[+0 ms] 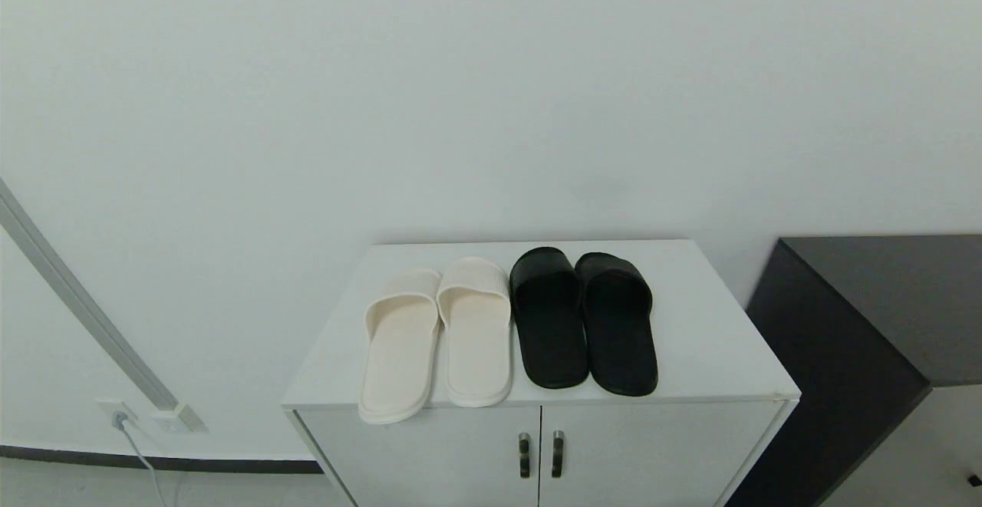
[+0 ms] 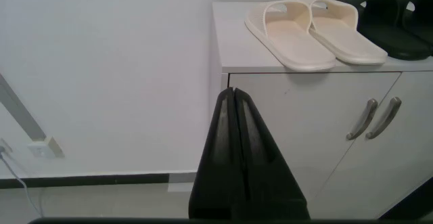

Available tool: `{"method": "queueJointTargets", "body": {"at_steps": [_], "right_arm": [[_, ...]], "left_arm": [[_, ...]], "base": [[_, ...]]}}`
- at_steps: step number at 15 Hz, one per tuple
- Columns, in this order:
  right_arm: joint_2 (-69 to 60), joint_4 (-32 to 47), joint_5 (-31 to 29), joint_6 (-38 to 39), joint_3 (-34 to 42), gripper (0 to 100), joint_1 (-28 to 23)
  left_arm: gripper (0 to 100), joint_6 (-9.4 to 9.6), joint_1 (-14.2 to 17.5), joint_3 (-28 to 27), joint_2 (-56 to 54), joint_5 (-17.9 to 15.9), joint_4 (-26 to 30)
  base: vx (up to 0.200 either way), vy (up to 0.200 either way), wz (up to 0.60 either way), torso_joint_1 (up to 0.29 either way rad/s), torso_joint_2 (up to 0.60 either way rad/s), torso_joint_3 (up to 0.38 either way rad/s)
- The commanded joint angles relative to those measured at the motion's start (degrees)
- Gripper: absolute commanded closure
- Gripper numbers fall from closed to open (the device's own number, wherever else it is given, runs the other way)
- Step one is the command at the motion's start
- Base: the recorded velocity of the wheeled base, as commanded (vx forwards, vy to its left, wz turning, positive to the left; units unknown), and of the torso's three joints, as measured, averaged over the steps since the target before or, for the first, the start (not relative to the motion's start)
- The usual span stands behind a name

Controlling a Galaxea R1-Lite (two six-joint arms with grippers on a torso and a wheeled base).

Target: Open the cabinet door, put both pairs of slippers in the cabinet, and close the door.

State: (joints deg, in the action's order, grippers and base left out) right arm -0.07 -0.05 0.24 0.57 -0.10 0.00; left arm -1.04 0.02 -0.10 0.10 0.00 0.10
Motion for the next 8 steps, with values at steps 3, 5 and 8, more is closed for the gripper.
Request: {"method": "queueJointTargets", "body": {"at_steps": [3,5,8], "right_arm": [[0.1,-0.2,1.2,0.9,0.1,0,0.0],[0.1,-0.4,1.0,1.0,0.1,0,0.0],[11.7,3.5,0.9,12.1,-17.0,0,2.4]], "left_arm": [[100,0.07,0.1,0.0,0.0,0.0,0.0],[100,0.07,0.1,0.0,0.0,0.0,0.0],[100,0.07,0.1,0.0,0.0,0.0,0.0]], "base": [[0.000,0.000,0.00,0.000,0.00,0.000],[0.000,0.000,0.00,0.000,0.00,0.000],[0.000,0.000,0.00,0.000,0.00,0.000]]}}
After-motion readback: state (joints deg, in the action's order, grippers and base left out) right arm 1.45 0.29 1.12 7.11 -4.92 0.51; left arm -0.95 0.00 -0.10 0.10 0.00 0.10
